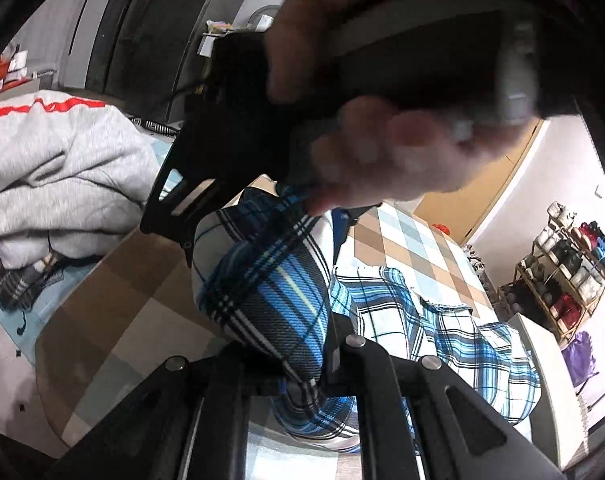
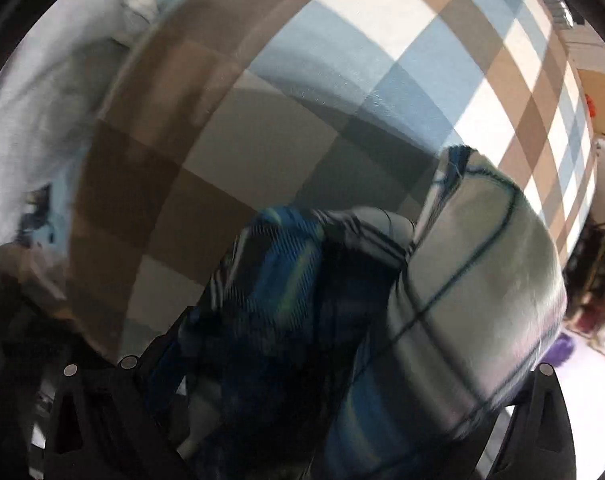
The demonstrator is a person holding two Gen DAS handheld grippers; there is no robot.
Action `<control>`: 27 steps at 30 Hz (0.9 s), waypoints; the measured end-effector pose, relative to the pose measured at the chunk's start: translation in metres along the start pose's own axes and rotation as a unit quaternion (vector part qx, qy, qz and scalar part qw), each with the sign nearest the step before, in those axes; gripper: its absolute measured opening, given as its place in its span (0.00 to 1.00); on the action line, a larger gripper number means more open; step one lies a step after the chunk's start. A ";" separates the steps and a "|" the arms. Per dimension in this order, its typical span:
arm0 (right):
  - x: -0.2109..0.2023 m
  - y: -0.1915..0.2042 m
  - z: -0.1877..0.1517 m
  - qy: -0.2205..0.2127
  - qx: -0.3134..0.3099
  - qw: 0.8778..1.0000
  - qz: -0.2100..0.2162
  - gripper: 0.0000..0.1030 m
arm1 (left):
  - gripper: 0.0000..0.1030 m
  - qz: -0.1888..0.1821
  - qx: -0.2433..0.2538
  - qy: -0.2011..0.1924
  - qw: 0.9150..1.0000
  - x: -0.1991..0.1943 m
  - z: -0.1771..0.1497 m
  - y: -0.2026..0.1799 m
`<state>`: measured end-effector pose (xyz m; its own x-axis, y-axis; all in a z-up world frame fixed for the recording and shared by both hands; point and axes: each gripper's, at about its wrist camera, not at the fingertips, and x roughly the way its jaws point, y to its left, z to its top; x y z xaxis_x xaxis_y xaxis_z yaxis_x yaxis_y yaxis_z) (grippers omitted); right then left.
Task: Fold large clothes
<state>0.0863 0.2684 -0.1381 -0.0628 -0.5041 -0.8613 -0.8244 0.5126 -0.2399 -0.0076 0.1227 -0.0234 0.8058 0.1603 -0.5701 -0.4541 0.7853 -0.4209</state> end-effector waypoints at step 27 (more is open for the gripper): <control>-0.113 -0.213 -0.156 -0.364 -0.027 0.834 0.414 0.24 | 0.05 -0.030 0.196 -0.072 0.978 -0.050 0.044 -0.120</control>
<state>0.1810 0.1076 0.0806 -0.2823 0.5721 -0.7701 -0.6931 0.4334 0.5760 0.0234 0.0471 0.0870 0.8843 0.1665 -0.4361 -0.2461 0.9601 -0.1326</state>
